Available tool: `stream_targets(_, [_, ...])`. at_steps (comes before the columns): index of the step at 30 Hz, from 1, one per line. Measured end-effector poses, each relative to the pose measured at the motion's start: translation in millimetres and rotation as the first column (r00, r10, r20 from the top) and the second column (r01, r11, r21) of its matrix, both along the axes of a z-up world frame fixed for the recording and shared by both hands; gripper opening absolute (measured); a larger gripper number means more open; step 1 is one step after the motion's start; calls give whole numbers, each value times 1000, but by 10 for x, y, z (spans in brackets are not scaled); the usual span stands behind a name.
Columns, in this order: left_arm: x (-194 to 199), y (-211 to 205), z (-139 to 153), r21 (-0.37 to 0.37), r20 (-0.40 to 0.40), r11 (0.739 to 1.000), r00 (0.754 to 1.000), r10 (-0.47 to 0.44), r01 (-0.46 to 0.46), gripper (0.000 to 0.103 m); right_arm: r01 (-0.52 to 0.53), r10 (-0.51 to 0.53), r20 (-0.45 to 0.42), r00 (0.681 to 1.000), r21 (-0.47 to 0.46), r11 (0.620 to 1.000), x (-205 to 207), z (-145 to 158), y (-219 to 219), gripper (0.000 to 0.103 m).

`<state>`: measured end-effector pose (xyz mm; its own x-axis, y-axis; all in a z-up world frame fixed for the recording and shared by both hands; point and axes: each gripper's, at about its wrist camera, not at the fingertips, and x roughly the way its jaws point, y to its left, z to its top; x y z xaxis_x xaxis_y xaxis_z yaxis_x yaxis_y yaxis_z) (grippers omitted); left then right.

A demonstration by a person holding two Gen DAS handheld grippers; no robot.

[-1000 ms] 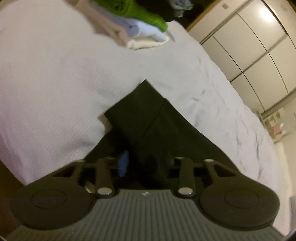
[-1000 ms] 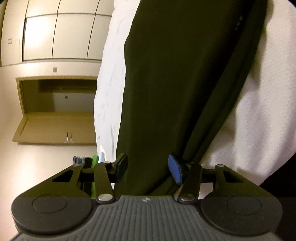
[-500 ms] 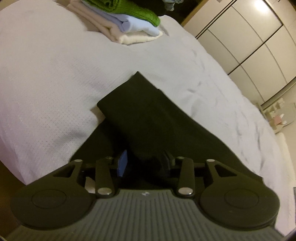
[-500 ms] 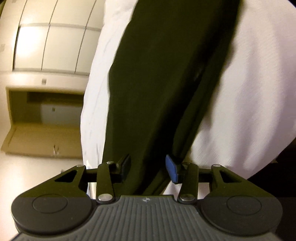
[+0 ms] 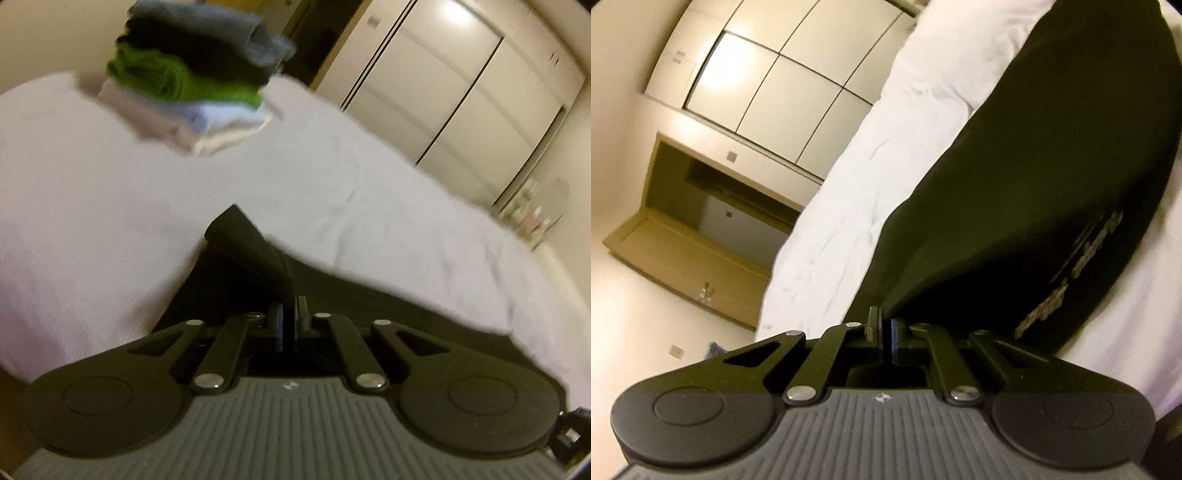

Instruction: Fold clothes

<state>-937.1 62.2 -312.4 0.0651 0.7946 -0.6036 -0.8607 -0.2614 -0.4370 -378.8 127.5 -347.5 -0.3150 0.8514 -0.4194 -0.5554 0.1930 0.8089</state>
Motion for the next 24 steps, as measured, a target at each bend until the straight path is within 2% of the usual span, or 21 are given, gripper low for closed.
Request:
stream_targets(2, [-57, 33, -310, -117, 54, 993, 998, 34, -28, 3, 3, -5, -12, 1000, -108, 994, -1, -219, -16, 6])
stream_targets(3, [-114, 28, -420, -135, 110, 990, 993, 53, -38, 4, 5, -8, -18, 1000, -161, 987, -2, -329, -24, 6])
stream_targets(5, [-191, 0, -464, -122, 177, 991, 981, 83, -62, 3, 12, -18, -32, 999, -191, 981, -32, -489, -85, 3])
stream_targets(7, [-184, -14, -356, -92, 147, 995, 987, 62, -49, 2, 21, -32, -52, 998, -201, 979, -41, -569, -128, 2])
stream_targets(9, [-134, -52, -198, -46, 97, 999, 995, 28, -23, 2, 22, -28, -34, 999, -173, 985, -24, -452, -140, 2])
stream_targets(12, [-93, -175, -73, 15, 55, 1000, 998, 0, -1, 2, 14, -16, -24, 1000, -79, 997, 12, -239, -235, 2])
stream_targets(14, [-68, -146, -181, -23, 14, 1000, 1000, -1, 1, 3, 5, -5, 0, 1000, -61, 998, 7, -187, -161, 2])
stream_targets(16, [-41, -105, -389, -86, 37, 996, 999, 12, -9, 3, -3, 7, 39, 999, -96, 995, -6, -246, -127, 2])
stream_targets(17, [-27, -85, -495, -117, 48, 993, 999, 20, -14, 4, 2, 1, 27, 1000, -109, 994, 10, -290, -140, 2])
stream_targets(21, [-14, -157, -377, -99, -14, 995, 1000, 14, -15, 6, 22, -25, -18, 1000, -158, 987, 75, -466, -190, 2])
stream_targets(23, [-4, -179, -288, -119, -46, 993, 999, 3, -8, 8, 26, -30, -19, 999, -172, 985, 99, -473, -206, 15])
stream_targets(24, [6, -200, -249, -130, -61, 991, 998, 1, -9, 8, 31, -35, -27, 999, -162, 986, 158, -447, -272, 18])
